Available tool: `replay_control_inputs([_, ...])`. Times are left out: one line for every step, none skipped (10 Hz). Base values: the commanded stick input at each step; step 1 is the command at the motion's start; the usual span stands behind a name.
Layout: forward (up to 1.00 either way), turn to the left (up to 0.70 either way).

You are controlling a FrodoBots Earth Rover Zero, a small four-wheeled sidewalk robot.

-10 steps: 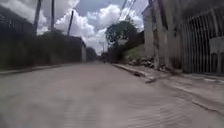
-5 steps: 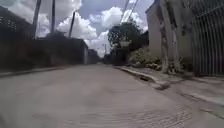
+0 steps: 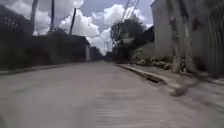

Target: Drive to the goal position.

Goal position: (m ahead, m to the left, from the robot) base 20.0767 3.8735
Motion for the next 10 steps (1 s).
replay_control_inputs([1.0, 0.0])
replay_control_inputs([1.0, 0.0])
replay_control_inputs([1.0, 0.0])
replay_control_inputs([1.0, 0.0])
replay_control_inputs([1.0, 0.0])
replay_control_inputs([1.0, 0.0])
replay_control_inputs([1.0, 0.0])
replay_control_inputs([1.0, 0.0])
replay_control_inputs([1.0, 0.0])
replay_control_inputs([1.0, 0.0])
